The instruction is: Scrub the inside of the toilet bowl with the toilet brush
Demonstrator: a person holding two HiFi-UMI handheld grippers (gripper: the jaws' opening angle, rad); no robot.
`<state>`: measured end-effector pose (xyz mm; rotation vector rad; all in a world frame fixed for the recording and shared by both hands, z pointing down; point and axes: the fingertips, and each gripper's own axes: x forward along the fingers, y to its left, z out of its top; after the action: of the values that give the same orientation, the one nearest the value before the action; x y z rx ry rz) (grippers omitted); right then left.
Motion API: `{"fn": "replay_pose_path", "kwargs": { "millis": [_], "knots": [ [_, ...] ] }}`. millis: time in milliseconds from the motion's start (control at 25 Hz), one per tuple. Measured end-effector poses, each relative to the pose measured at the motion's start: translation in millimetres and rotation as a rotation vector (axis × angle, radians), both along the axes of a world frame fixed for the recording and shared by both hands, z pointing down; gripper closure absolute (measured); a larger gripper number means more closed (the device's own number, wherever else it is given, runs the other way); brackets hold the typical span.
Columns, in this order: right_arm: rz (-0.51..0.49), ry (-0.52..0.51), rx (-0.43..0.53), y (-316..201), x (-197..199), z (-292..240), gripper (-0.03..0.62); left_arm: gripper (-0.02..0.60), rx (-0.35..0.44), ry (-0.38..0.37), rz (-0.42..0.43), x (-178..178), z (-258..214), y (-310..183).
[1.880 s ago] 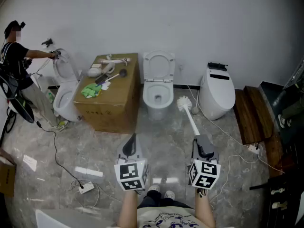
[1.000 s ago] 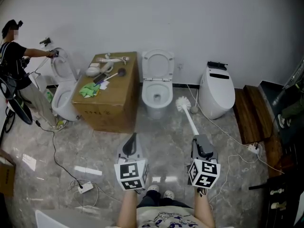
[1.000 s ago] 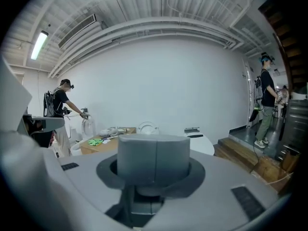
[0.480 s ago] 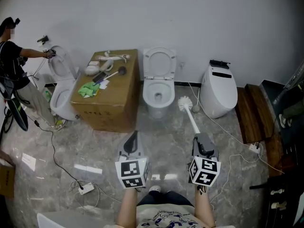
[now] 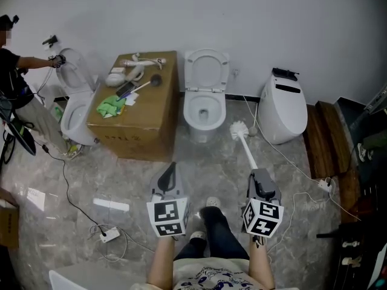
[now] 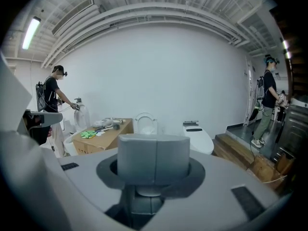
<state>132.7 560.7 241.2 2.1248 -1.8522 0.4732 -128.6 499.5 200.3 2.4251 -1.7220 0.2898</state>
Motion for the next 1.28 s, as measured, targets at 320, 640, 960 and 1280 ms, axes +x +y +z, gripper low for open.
{"fn": "replay_pose_path", "kwargs": {
  "millis": [320, 640, 960, 1280],
  "knots": [
    [-0.052, 0.002, -0.023, -76, 11, 14, 0.431, 0.581, -0.023, -0.01, -0.053, 5, 14, -61],
    [-0.119, -0.008, -0.05, -194, 37, 17, 0.431, 0.581, -0.027, -0.038, -0.082, 38, 9, -166],
    [-0.16, -0.012, -0.05, -294, 65, 14, 0.431, 0.581, -0.027, -0.036, -0.106, 70, 5, -258],
    [-0.169, -0.021, -0.087, -347, 83, 27, 0.431, 0.58, -0.05, -0.055, -0.095, 94, 14, -312]
  ]
}}
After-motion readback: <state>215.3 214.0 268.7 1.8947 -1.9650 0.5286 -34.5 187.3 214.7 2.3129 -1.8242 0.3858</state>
